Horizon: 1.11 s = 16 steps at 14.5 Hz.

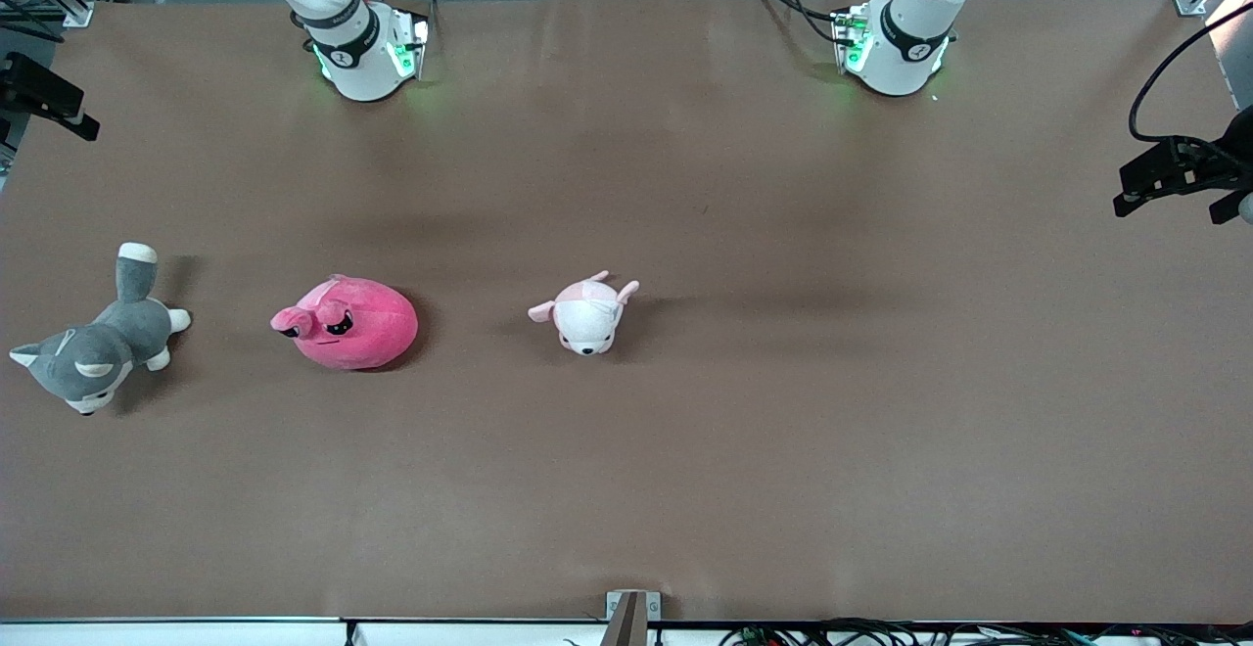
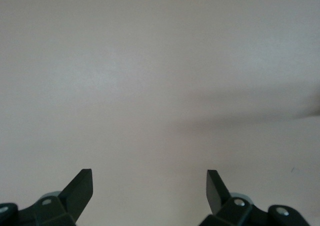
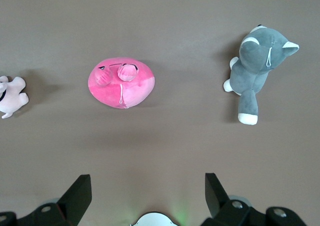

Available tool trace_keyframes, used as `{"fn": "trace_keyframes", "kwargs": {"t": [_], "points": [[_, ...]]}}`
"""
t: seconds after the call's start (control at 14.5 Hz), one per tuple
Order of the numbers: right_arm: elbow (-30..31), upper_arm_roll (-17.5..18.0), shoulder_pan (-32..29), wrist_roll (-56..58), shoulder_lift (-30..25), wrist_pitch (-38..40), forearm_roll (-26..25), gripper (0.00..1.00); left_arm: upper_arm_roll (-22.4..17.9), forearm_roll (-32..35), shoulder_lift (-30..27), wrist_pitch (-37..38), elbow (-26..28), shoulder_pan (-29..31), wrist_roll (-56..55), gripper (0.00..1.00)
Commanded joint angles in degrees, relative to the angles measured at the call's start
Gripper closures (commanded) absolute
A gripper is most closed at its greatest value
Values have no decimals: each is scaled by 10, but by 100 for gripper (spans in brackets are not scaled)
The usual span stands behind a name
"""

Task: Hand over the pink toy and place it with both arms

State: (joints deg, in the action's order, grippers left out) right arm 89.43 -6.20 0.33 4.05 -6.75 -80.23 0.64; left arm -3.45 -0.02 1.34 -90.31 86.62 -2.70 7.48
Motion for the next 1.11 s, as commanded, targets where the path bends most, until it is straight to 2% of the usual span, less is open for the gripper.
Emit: {"fn": "trace_keyframes", "kwargs": {"t": [0.0, 0.14, 1.04], "points": [[18, 8, -2, -9, -11, -5, -11, 0, 5, -10, -10, -3, -2, 7, 6, 0], [18, 8, -1, -8, -11, -5, -11, 0, 5, -10, -8, -3, -15, 3, 7, 0], [18, 8, -2, -8, -8, 4, -12, 0, 6, -2, -4, -3, -17, -2, 2, 0]]}}
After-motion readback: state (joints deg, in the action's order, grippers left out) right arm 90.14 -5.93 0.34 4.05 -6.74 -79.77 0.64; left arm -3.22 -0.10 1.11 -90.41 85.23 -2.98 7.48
